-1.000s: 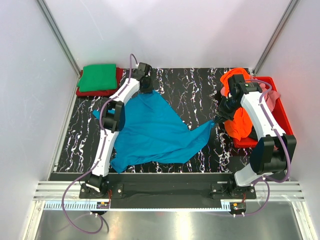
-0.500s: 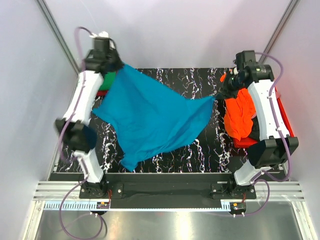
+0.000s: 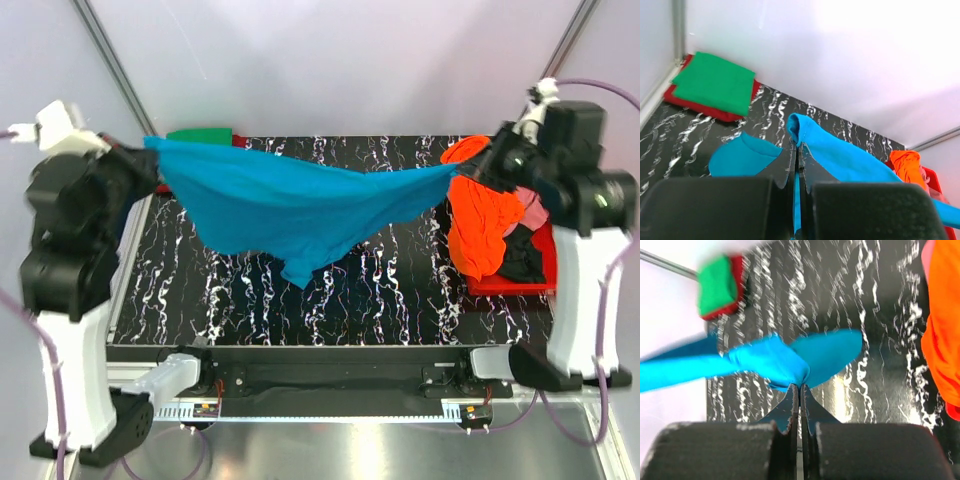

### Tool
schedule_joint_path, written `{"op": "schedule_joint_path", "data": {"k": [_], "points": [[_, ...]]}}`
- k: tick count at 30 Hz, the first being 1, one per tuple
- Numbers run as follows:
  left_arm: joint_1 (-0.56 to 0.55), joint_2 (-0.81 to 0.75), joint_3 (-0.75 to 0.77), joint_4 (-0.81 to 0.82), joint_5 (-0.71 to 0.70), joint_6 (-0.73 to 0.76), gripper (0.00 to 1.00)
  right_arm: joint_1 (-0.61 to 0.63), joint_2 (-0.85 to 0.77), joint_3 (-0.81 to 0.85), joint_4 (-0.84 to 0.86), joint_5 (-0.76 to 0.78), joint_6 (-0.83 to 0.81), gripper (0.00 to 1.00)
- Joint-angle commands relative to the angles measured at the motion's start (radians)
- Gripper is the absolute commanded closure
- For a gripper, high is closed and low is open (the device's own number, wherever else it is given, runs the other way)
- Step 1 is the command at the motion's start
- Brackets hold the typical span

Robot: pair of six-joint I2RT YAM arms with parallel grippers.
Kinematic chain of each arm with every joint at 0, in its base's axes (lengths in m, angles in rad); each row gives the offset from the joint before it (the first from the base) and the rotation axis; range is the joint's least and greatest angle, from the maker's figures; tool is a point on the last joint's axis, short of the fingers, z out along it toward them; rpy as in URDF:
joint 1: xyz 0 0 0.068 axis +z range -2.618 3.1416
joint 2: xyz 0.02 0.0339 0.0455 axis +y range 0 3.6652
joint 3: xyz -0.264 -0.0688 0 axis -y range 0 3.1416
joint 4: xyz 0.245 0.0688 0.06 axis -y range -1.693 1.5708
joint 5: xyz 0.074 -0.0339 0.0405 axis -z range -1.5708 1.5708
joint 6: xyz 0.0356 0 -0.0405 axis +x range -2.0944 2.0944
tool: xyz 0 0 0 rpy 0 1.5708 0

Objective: Fold and stack the t-shirts
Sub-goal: Flatten the tshirt out

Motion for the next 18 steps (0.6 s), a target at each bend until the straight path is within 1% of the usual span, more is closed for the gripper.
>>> {"op": "schedule_joint_path", "data": {"k": [1,4,7,9,12,14,15,16,18], "points": [[0.002,-0.085,0.072,-0.101,-0.090,0.019,1.00,-0.001,-0.160,0.062,-0.002,0.082,0.006,1.00],[0.002,-0.128,0.147,-0.154,-0.103,0.054,1.00,0.001,-0.248,0.109,-0.002,0.162,-0.009,1.00],[0.002,-0.156,0.205,-0.173,-0.114,0.063,1.00,0.000,-0.291,0.177,-0.002,0.220,-0.032,1.00],[0.002,-0.148,0.242,-0.174,-0.135,0.051,1.00,-0.001,-0.288,0.230,0.003,0.249,-0.035,1.00],[0.002,-0.101,0.255,-0.167,-0.161,0.022,1.00,0.001,-0.219,0.311,0.018,0.259,-0.040,1.00],[0.003,-0.061,0.239,-0.153,-0.187,-0.008,1.00,0.001,-0.126,0.349,0.028,0.256,-0.034,1.00],[0.002,-0.017,0.233,-0.150,-0.202,-0.018,1.00,0.000,-0.087,0.396,0.026,0.254,-0.037,1.00],[0.002,0.008,0.222,-0.142,-0.234,-0.025,1.00,0.001,-0.008,0.410,0.031,0.259,-0.037,1.00],[0.005,0.069,0.167,-0.107,-0.268,-0.055,1.00,0.001,0.077,0.448,0.040,0.277,-0.037,1.00]]}}
